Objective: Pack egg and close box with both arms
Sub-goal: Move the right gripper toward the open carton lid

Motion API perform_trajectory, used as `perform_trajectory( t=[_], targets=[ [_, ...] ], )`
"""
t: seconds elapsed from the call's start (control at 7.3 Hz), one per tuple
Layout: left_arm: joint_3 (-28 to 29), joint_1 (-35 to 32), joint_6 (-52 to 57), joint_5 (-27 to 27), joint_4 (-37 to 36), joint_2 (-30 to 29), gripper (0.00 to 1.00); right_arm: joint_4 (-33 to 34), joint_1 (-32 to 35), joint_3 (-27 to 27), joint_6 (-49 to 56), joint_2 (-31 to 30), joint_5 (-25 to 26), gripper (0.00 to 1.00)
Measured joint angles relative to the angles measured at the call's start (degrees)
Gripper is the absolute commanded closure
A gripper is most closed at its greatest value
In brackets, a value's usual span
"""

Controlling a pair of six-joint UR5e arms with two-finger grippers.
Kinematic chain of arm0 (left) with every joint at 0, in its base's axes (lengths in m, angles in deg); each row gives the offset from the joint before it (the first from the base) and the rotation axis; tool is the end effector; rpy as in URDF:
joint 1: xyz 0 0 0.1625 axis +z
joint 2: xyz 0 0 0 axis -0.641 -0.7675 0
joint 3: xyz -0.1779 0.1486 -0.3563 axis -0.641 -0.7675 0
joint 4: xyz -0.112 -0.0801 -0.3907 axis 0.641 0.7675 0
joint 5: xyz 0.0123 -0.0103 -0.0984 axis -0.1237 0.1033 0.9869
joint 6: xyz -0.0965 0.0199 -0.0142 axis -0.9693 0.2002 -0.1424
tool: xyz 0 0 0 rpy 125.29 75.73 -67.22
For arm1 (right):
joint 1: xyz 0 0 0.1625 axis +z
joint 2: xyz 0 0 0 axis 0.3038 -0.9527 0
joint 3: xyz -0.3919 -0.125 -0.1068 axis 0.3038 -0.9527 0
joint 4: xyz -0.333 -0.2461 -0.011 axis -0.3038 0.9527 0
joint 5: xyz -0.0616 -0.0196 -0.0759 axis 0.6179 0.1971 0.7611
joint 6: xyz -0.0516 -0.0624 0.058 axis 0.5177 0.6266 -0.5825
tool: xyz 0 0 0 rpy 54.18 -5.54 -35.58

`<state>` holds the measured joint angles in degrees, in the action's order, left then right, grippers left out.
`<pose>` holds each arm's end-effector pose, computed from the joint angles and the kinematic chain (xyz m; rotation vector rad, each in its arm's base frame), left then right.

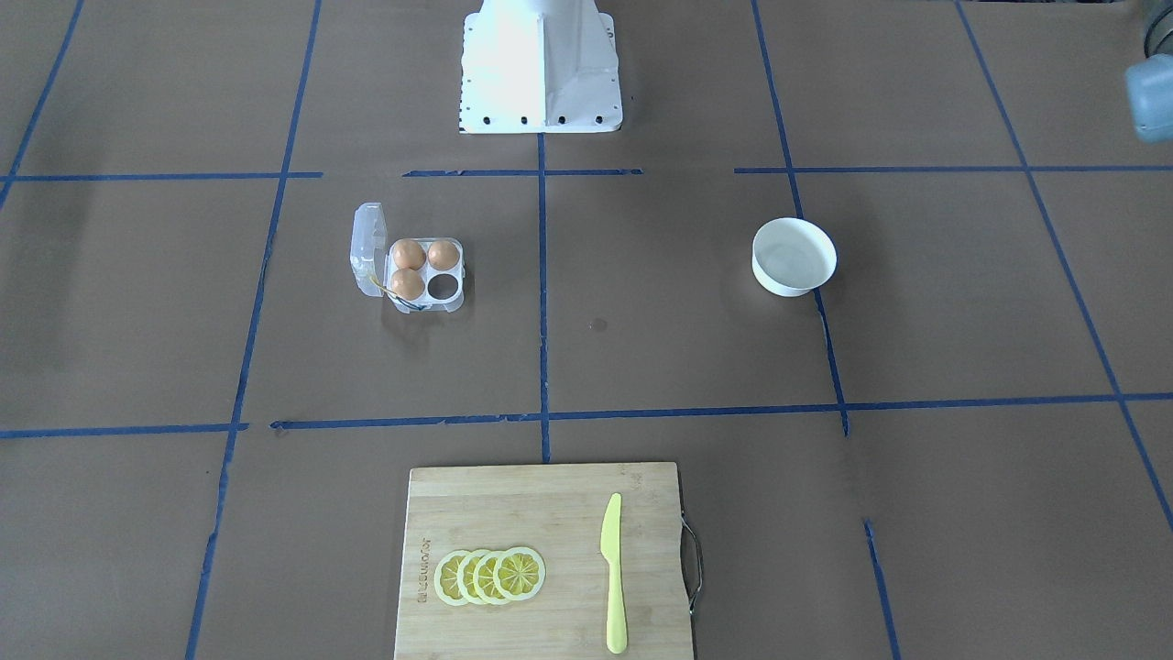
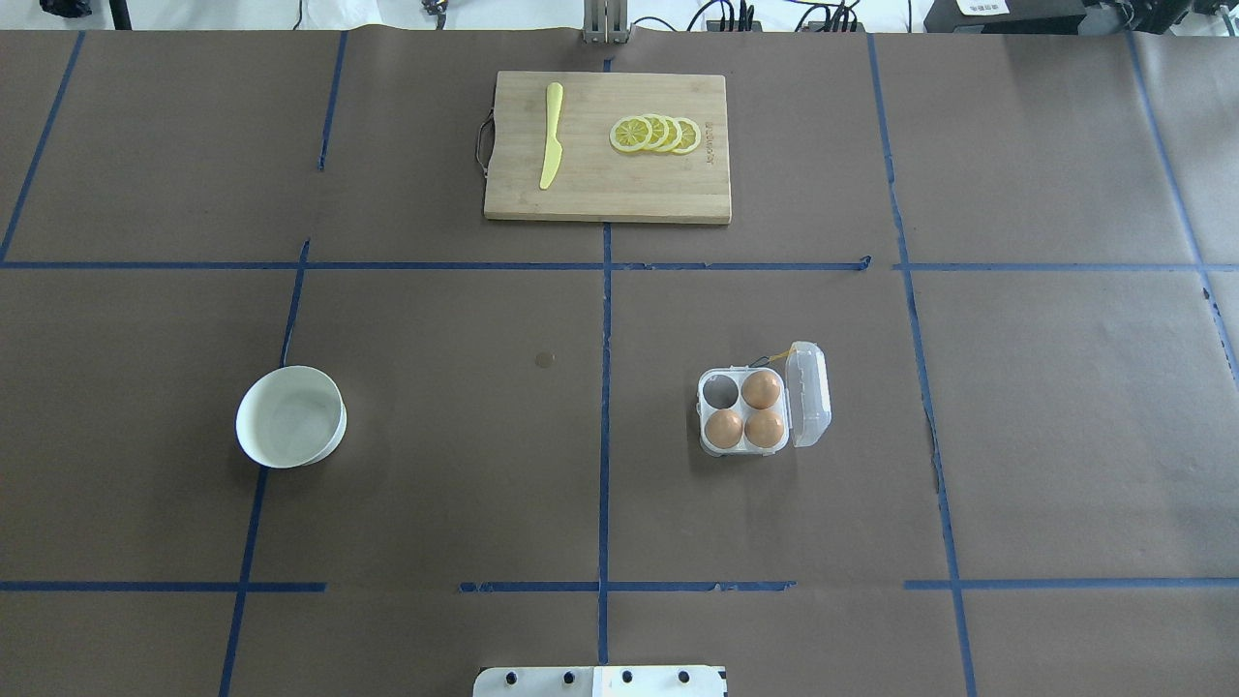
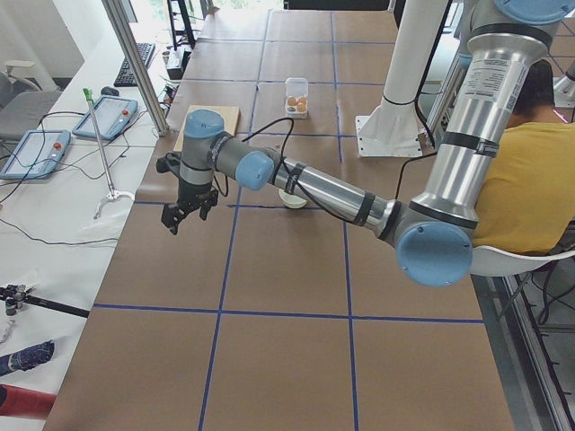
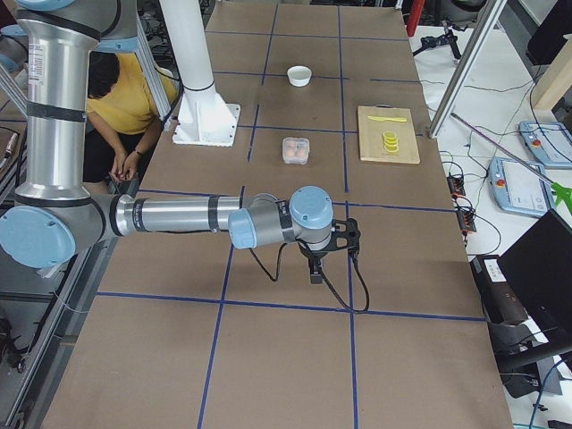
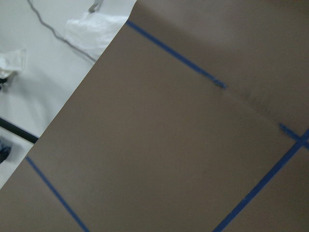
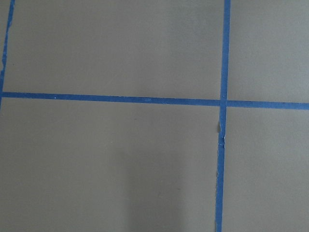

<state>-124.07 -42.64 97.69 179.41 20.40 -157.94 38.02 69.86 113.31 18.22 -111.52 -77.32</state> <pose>-0.0109 -0.5888 0.5068 0.4302 0.4469 0.4771 0.0362 -0.4533 0.5987 0.1260 -0.9070 0.0044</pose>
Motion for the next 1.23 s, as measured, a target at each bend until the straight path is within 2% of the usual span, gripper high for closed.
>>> perform_trajectory(
  t=[0.27,0.55,0.68,0.96,1.1,1.23],
  targets=[
    [4.6,-5.3,-0.8,2.4,-0.6,5.9,0.00,-0.1,0.0,-0.5,0.0,0.3,0.1,0.00],
    [5.8,-9.8,-1.0,13.3,-3.1,10.4,0.00,-0.1,0.0,-0.6,0.0,0.4,0.2,0.00],
    [5.4,-10.3,-1.1,16.1,-6.0,10.9,0.00,-0.1,0.0,-0.5,0.0,0.4,0.2,0.00],
    [4.5,-10.4,-0.8,17.2,-9.6,10.7,0.00,-0.1,-0.1,0.7,0.0,0.5,0.1,0.00],
    [4.5,-10.3,-0.8,17.2,-10.0,10.1,0.00,-0.1,-0.6,2.6,0.0,0.3,0.5,0.06],
    [4.7,-10.3,-0.7,17.2,-10.1,8.9,0.00,-0.1,-2.1,4.9,-0.8,-0.1,1.1,0.53]
  ],
)
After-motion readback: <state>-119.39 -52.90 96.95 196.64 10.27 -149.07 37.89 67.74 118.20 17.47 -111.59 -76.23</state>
